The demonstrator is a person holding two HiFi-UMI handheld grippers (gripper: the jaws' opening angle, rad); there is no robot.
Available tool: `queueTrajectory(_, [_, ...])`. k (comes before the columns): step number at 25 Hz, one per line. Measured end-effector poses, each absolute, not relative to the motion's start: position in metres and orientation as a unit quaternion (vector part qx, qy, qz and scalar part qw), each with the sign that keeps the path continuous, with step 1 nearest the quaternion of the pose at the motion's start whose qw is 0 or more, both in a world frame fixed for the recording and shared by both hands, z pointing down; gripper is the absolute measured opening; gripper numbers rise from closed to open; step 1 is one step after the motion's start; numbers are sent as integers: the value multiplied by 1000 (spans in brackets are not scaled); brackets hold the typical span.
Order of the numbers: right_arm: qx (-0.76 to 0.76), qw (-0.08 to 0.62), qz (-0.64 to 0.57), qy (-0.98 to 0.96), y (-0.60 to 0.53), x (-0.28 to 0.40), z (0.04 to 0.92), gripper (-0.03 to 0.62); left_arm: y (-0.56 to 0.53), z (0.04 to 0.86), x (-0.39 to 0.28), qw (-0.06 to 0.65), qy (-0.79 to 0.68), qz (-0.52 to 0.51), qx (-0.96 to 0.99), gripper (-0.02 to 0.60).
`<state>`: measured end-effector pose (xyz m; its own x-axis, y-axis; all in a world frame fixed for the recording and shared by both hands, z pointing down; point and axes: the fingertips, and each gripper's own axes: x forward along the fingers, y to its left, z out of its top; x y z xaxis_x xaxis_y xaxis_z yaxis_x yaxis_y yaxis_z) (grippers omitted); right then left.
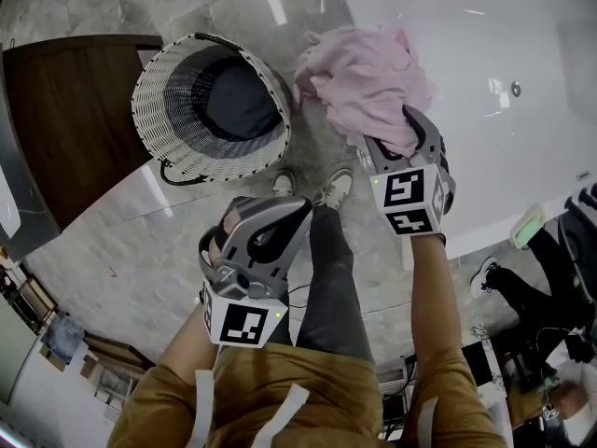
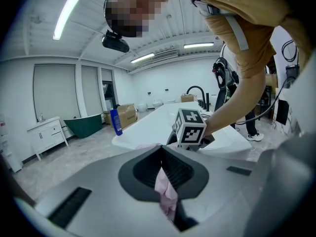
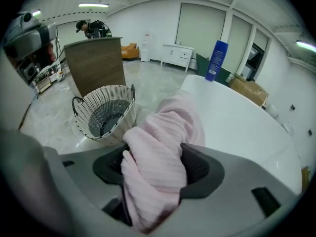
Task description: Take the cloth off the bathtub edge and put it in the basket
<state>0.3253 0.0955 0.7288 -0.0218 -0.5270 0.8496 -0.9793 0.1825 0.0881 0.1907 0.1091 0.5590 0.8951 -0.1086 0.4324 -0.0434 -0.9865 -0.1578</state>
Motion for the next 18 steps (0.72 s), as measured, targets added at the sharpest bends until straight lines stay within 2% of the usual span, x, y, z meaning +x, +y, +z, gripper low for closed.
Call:
queueTrajectory(4, [584,394,264,-659,97,325,709,235,106,554,191,79,36,-222,-971,6])
queueTrajectory(5, [580,401,253,-663,98,321,703,169,106,553,189,78,37,-221,-971,6])
queueTrajectory(6, [573,410,243,-667,100,316,701,76,106,553,188,78,38,-221,-971,6])
queueTrajectory(10, [566,405,252,-672,113,308,693,64,108,543,189,81,36,-213,-973,6])
queueTrajectory(18, [596,365,242,-673,140,295,608,60,109,503,188,101,35,-198,-974,6])
